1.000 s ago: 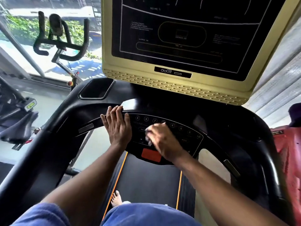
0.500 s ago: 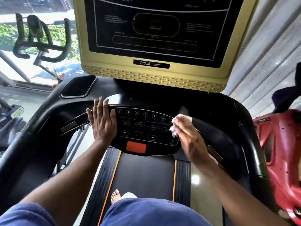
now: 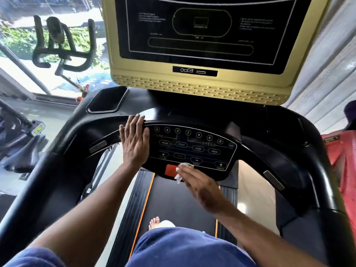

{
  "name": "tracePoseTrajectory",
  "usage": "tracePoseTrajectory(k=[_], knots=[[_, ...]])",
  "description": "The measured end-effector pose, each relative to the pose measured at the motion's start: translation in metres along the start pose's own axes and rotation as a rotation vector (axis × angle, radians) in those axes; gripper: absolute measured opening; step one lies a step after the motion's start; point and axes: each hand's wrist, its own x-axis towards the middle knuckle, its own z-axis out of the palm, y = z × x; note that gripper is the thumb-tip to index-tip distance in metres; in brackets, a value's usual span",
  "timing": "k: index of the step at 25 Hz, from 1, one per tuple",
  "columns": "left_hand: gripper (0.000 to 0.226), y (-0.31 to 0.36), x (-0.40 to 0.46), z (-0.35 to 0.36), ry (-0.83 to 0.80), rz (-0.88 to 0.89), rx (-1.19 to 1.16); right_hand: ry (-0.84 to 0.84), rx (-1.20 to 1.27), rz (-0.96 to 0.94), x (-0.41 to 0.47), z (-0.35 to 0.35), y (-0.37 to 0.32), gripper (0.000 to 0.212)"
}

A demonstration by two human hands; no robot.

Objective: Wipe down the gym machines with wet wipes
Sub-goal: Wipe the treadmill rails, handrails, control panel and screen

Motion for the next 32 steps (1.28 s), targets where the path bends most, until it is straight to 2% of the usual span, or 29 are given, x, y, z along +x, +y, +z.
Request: tracePoseTrajectory(k=[2,4,6,7,9,11,12,14,18,21,23,25,28,30,32], knots=[[0.053,-0.006,0.003,-0.007,-0.014,0.045,0.008,-0.032,-0.069,-0.031,0.033,0.019,-0.015,0.037],[0.052,-0.008,0.006,-0.012,-0.009,0.073,0.011,-0.164,-0.156,-0.118,0.076,0.044,-0.038,0.035],[0.052,-0.002,0.008,-0.015,-0.009,0.052,-0.012,-0.285,-0.147,-0.155,0.101,0.056,-0.053,0.034],[0.052,0.004,0.007,-0.016,-0.013,0.044,-0.02,-0.292,-0.123,-0.149,0.103,0.053,-0.052,0.034],[0.051,0.019,0.005,-0.018,-0.064,0.147,-0.029,-0.21,-0.054,-0.03,0.083,0.034,-0.039,0.036],[0.052,0.045,0.005,-0.016,-0.138,0.394,-0.045,-0.164,0.008,0.12,0.042,0.005,-0.024,0.039],[0.053,0.061,0.007,-0.013,-0.176,0.509,-0.064,-0.139,-0.031,0.145,0.019,-0.009,-0.015,0.043],[0.057,0.099,0.011,-0.005,-0.284,0.665,-0.082,-0.102,-0.096,0.214,-0.027,-0.038,-0.002,0.039],[0.068,0.17,0.021,0.016,-0.556,0.816,0.068,0.298,-0.253,0.543,-0.065,-0.088,0.012,0.035],[0.066,0.22,0.027,0.027,-0.715,0.907,0.146,0.506,-0.374,0.729,-0.027,-0.105,0.041,0.031],[0.053,0.247,0.023,0.036,-0.805,0.939,0.173,0.442,-0.329,0.805,0.011,-0.103,0.052,0.034],[0.052,0.26,0.024,0.037,-0.84,0.85,0.185,0.351,-0.346,0.825,0.008,-0.095,0.053,0.036],[0.059,0.264,0.02,0.036,-0.807,0.797,0.202,0.445,-0.391,0.981,-0.083,-0.109,0.06,0.032],[0.061,0.265,0.019,0.039,-0.816,0.79,0.225,0.473,-0.359,1.095,-0.137,-0.125,0.061,0.037],[0.062,0.262,0.019,0.043,-0.831,0.773,0.23,0.463,-0.31,1.091,-0.138,-0.125,0.064,0.042]])
